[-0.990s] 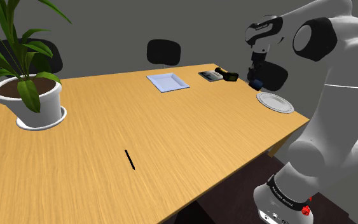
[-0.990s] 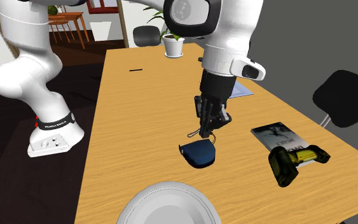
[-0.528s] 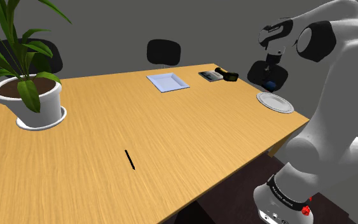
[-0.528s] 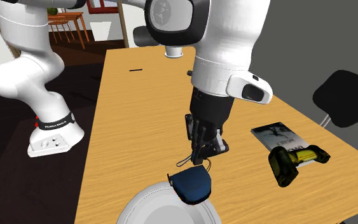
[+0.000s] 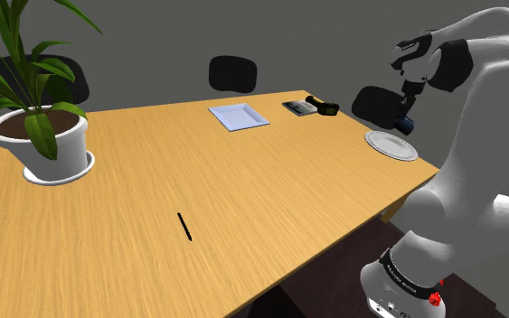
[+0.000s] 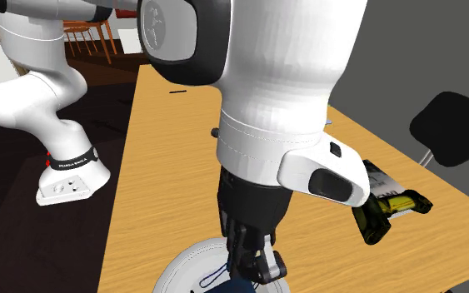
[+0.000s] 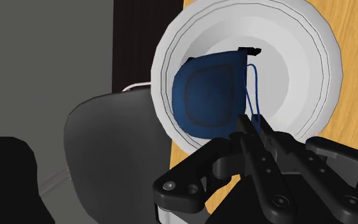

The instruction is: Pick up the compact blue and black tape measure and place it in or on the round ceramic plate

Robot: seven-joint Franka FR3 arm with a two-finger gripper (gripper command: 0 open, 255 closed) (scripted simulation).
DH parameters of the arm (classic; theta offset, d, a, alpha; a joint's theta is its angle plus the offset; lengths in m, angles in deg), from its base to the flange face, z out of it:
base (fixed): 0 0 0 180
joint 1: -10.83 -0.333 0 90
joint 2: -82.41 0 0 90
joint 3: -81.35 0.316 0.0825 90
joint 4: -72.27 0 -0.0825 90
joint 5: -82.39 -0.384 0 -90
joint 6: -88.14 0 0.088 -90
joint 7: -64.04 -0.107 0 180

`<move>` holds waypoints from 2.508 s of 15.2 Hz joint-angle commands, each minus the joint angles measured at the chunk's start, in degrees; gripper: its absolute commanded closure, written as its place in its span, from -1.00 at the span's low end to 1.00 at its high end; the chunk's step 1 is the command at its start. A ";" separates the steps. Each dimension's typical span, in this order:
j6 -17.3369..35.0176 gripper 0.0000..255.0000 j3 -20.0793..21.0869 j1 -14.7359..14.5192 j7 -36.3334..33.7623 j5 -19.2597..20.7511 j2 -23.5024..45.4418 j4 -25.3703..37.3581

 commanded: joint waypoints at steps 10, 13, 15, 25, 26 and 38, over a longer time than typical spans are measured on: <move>6.32 1.00 0.37 1.12 0.75 -1.00 2.91 -3.43; 8.21 1.00 0.55 1.18 0.63 -1.24 3.70 -4.59; 9.44 1.00 0.69 1.23 0.56 -1.41 4.27 -5.28; 10.01 -1.00 0.76 1.22 0.48 -1.47 4.52 -5.62; 9.91 -1.00 0.83 1.23 0.41 -1.54 4.78 -5.28; 3.83 -1.00 0.41 0.55 0.12 -0.78 2.44 -1.48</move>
